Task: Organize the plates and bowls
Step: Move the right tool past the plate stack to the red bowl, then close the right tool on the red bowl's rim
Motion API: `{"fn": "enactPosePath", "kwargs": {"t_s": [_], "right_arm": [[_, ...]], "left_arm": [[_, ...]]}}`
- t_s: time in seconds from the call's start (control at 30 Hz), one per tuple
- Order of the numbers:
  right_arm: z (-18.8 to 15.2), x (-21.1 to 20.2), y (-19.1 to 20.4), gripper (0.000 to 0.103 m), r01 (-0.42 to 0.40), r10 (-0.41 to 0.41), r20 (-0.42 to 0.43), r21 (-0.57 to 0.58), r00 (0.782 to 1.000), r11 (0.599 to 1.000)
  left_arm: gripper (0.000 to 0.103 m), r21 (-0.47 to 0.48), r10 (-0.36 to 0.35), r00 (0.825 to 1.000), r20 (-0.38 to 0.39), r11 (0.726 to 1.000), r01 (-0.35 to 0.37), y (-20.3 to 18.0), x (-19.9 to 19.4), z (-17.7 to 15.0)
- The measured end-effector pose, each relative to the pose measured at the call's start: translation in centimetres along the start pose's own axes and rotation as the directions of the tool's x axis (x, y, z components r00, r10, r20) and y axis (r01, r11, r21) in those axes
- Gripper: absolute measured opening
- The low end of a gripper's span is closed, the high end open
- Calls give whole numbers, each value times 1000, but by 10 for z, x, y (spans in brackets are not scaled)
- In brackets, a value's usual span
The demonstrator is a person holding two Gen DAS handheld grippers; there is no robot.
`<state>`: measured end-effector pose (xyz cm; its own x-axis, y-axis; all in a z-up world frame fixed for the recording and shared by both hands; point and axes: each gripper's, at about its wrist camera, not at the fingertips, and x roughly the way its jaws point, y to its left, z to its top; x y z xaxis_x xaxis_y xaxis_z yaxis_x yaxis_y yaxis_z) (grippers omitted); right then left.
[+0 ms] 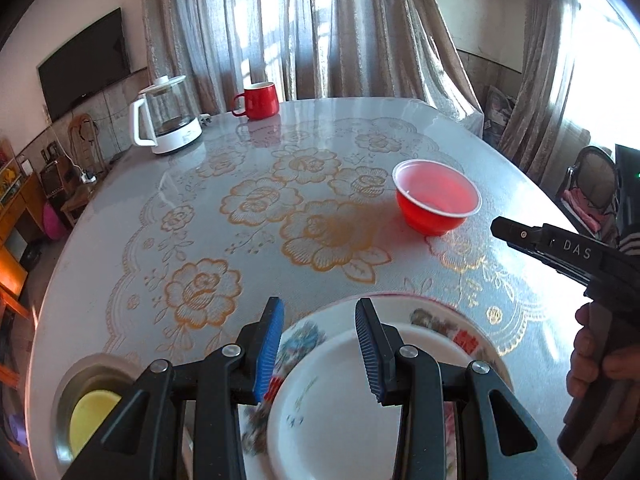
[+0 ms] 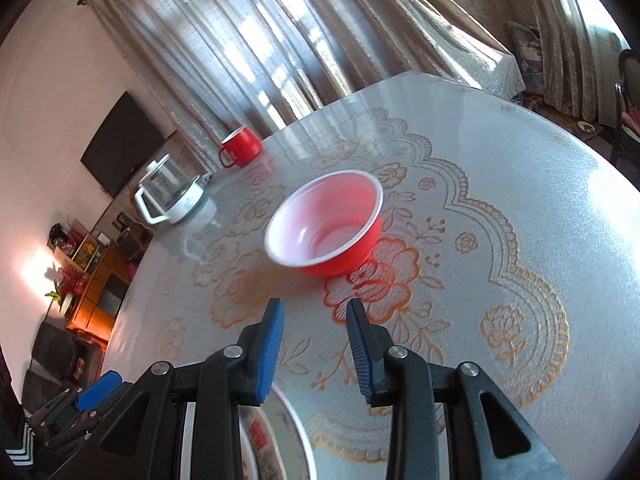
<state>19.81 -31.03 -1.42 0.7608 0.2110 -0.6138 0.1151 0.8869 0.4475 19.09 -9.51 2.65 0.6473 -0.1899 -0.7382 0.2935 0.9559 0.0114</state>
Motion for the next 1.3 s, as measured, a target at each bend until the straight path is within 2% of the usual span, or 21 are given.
{"fn": "enactPosePath", "kwargs": {"t_s": [0.33,0.47,0.63,0.77,0.87,0.97,1.03,1.1,1.3], "right_arm": [[34,30,-22,30,39,-39,-4,47,999,998],[44,43,-24,28,50,-49,-19,45,999,998],[50,54,-26,20,62,-61,-33,29,998,998],[52,60,-26,16,65,-65,-46,13,997,998],[53,64,-25,14,60,-59,-52,9,997,998],[52,67,-22,13,52,-52,-61,-1,997,999],[52,68,-22,12,56,-56,-62,-10,996,998],[51,68,-22,12,47,-47,-68,-2,997,999],[44,58,-11,12,-9,9,-73,-6,997,1000]], "left_arm": [[38,-61,-127,992,-27,990,125,-21,45,49],[38,-87,-153,987,-39,985,149,-29,65,65],[38,-109,-182,981,-61,979,175,-39,93,81],[37,-149,-226,969,-99,966,210,-44,119,89],[33,-148,-259,957,-132,960,239,-52,132,91],[30,-145,-306,944,-126,947,288,-57,131,88],[30,-123,-294,950,-104,952,281,-59,126,86],[30,-121,-300,949,-94,950,288,-56,119,85],[30,-122,-270,961,-64,958,261,-41,92,74]]}}
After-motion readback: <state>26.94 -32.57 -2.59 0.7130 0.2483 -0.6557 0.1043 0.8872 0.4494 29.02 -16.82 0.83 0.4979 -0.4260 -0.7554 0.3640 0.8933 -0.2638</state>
